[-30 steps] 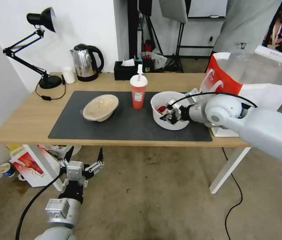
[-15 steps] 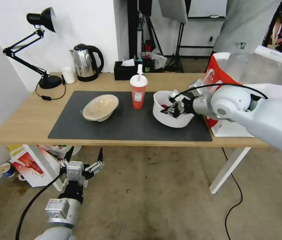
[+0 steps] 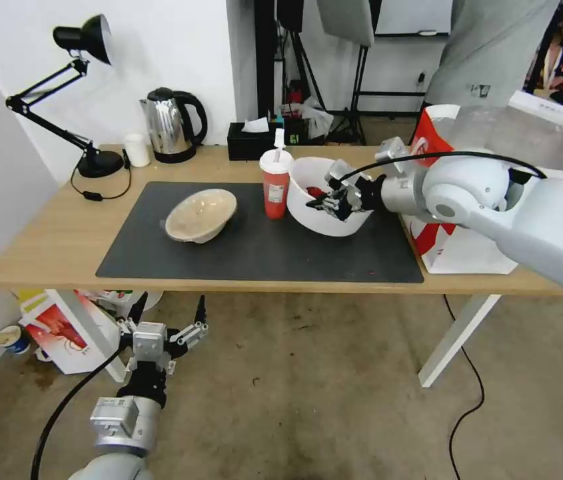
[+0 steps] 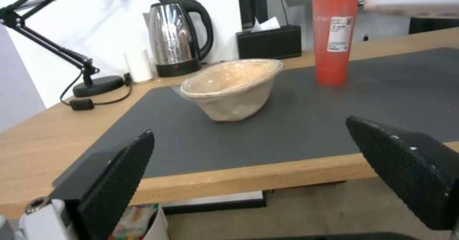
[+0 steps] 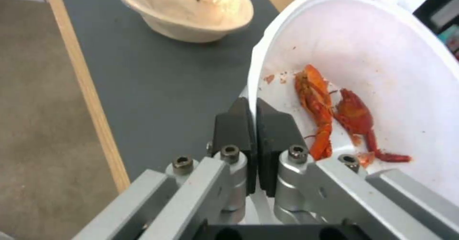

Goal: Pick up the trash from the table and place it into the takeout bag.

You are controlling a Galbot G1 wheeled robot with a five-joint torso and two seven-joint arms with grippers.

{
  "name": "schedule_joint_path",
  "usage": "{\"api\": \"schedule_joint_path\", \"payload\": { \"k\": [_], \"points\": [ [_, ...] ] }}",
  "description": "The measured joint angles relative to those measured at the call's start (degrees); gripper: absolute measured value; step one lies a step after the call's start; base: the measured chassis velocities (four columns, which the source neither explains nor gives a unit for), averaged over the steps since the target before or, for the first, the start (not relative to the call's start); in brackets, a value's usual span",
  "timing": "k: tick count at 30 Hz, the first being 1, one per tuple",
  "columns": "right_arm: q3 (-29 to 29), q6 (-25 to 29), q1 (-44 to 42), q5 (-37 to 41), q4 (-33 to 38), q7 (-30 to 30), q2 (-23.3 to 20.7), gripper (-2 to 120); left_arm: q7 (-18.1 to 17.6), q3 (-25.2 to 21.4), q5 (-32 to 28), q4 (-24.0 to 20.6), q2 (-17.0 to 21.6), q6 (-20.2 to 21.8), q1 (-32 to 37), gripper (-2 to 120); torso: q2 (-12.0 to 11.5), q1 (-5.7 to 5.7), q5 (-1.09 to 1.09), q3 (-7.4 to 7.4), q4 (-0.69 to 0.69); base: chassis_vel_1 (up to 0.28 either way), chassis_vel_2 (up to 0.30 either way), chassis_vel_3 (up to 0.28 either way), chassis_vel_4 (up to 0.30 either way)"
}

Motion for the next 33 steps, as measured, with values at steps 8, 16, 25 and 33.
{"api": "schedule_joint_path", "payload": {
  "k": [8, 16, 25, 33],
  "points": [
    [-1.9, 1.2, 4.5, -2.0, -0.6, -3.3, 0.2, 0, 0.0, 0.0, 0.0, 0.0, 0.0, 0.0, 0.0, 100, 0.0, 0.00, 0.01, 0.00, 0.00, 0.000, 0.000, 0.000, 0.000],
    [-3.4, 2.1, 10.2, -2.8, -1.3, -6.4, 0.4, 0, 0.0, 0.0, 0.0, 0.0, 0.0, 0.0, 0.0, 100, 0.0, 0.00, 0.00, 0.00, 0.00, 0.000, 0.000, 0.000, 0.000],
    [-5.6, 2.7, 17.3, -1.7, -1.4, -8.5, -2.0, 0, 0.0, 0.0, 0.0, 0.0, 0.0, 0.0, 0.0, 100, 0.0, 0.00, 0.01, 0.00, 0.00, 0.000, 0.000, 0.000, 0.000],
    [-8.9, 2.7, 23.5, 0.0, -0.9, -9.0, -4.5, 0, 0.0, 0.0, 0.0, 0.0, 0.0, 0.0, 0.0, 100, 0.0, 0.00, 0.01, 0.00, 0.00, 0.000, 0.000, 0.000, 0.000]
  ]
}}
